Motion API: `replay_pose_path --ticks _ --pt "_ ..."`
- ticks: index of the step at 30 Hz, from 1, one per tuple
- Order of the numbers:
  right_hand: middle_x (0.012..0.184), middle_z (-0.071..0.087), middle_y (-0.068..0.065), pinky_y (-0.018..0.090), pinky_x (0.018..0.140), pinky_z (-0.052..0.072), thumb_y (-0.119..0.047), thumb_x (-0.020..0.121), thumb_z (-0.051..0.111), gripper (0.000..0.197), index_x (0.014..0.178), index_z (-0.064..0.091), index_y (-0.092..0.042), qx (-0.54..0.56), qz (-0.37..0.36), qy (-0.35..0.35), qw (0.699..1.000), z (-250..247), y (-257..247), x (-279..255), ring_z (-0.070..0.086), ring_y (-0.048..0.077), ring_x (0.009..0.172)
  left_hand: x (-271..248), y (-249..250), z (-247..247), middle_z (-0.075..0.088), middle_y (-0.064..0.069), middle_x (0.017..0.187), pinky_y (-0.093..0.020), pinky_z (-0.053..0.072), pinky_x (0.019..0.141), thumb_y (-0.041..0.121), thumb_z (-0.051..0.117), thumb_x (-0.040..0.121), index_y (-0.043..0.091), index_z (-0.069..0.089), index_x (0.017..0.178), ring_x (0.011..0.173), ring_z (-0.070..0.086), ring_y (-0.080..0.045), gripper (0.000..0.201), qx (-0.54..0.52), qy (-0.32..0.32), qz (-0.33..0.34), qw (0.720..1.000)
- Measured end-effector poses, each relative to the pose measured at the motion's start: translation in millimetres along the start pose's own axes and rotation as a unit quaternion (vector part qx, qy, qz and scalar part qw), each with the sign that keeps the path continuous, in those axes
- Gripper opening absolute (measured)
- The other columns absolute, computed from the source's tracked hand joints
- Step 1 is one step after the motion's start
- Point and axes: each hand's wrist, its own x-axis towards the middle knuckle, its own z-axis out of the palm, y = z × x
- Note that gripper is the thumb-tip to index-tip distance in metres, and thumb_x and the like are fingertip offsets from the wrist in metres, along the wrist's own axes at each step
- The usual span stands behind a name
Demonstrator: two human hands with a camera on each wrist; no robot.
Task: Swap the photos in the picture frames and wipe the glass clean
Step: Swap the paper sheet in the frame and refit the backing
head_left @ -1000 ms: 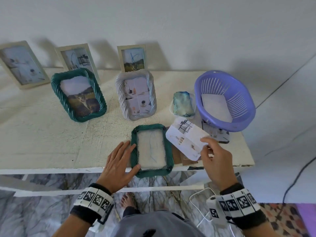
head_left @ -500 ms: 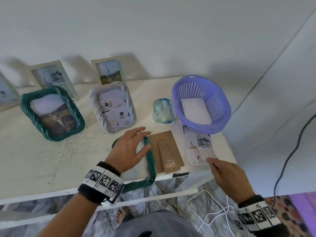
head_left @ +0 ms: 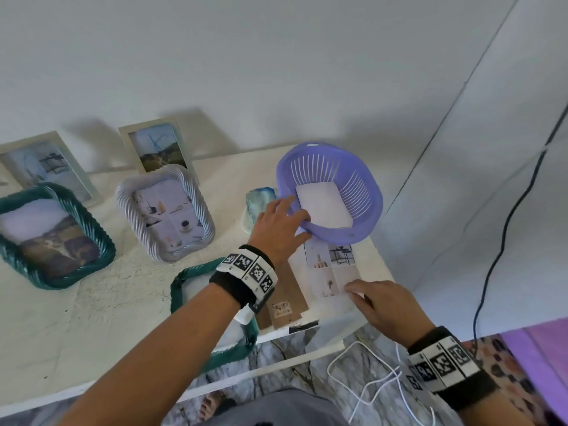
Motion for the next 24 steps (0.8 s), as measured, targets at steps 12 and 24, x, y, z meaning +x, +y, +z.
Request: replay_pose_path --ticks 12,24 --pt "0.076 0.066 0.007 0.027 0.055 0.039 -0.032 0.101 0.043 0.023 0.109 0.063 -0.023 -0.108 0.012 0.011 0.994 0 4 63 0.063 0.027 0.067 -3 -5 -2 0.033 -0.008 0.155 -0.053 0.035 0.109 0.049 0.054 0.096 0.026 0.057 0.126 0.142 0.027 -0.033 0.038 -0.012 0.026 0.015 0.999" --pt "0.069 0.057 -0.008 0.028 0.059 0.041 -0.039 0.1 0.042 0.027 0.115 0.061 -0.026 -0.056 -0.015 -0.041 0.997 -20 -8 27 0.059 0.014 0.068 -17 -7 14 0.025 -0.009 0.159 -0.046 0.036 0.11 0.046 0.058 0.094 0.021 0.044 0.143 0.144 0.025 -0.029 0.056 -0.033 0.021 -0.006 0.999"
